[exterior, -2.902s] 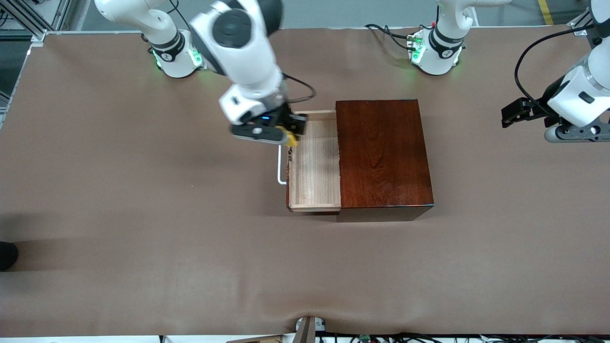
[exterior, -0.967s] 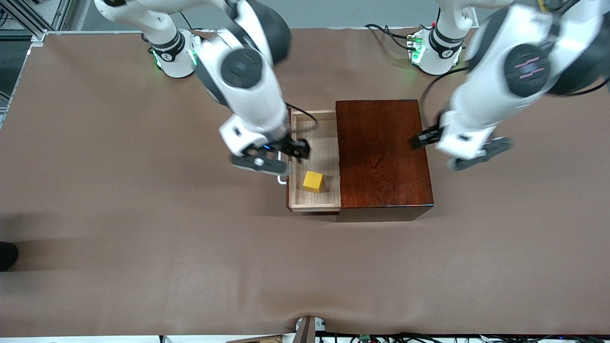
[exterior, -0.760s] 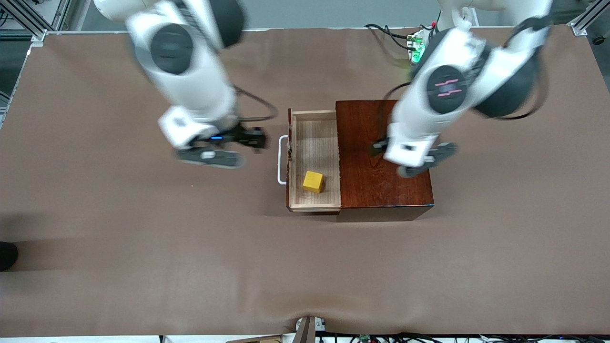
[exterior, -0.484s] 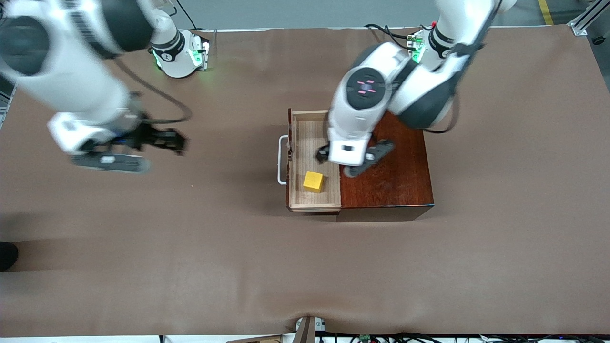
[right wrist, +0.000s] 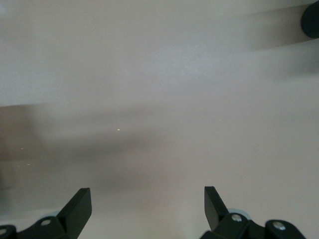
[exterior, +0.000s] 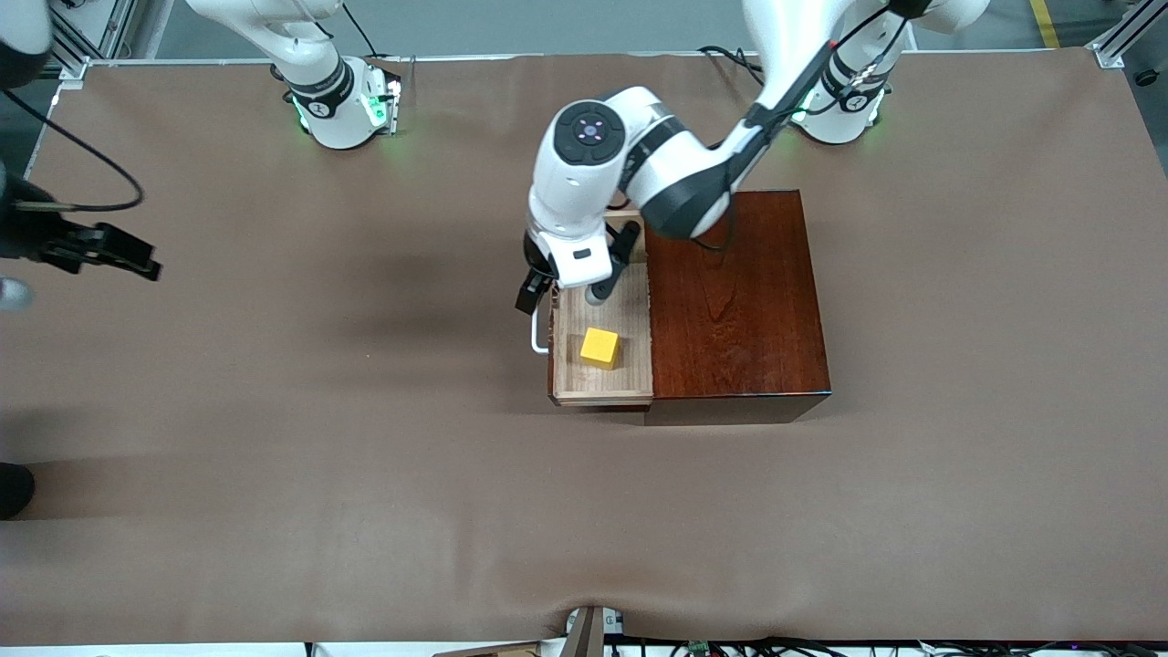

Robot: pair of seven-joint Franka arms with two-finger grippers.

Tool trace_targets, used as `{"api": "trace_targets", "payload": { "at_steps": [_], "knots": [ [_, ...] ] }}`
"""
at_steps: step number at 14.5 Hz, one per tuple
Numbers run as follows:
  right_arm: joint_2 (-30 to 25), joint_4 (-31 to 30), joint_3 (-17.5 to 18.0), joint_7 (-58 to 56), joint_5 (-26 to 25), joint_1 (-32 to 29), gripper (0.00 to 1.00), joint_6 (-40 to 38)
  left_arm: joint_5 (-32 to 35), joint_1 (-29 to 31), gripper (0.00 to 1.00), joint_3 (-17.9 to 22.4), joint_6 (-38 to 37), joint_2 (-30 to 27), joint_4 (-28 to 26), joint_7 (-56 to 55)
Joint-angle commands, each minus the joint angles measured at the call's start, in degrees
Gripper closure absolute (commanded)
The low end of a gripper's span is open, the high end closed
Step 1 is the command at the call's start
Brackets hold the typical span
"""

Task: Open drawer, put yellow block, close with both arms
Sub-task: 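Lower the left gripper to the drawer front while the right gripper withdraws, then push the drawer shut into the box with the left gripper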

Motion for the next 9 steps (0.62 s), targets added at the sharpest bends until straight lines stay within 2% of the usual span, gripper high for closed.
{"api": "trace_targets", "payload": {
  "at_steps": [1,4,9],
  "knots": [
    [-3.6,-4.5,1.4,-1.1,-0.6,-2.7,0.0,1.1,0.0,-3.8,0.0,3.8,3.3,3.6,2.4,-11.9],
    [-3.8,-4.6,1.4,-1.3,-0.6,-2.9,0.0,0.8,0.0,-7.4,0.0,8.2,3.8,5.3,2.3,-17.5],
    [-3.7,-4.3,1.4,-1.1,-0.3,-3.2,0.0,0.8,1.4,-7.5,0.0,9.2,0.7,5.4,1.9,-17.7]
  ]
}}
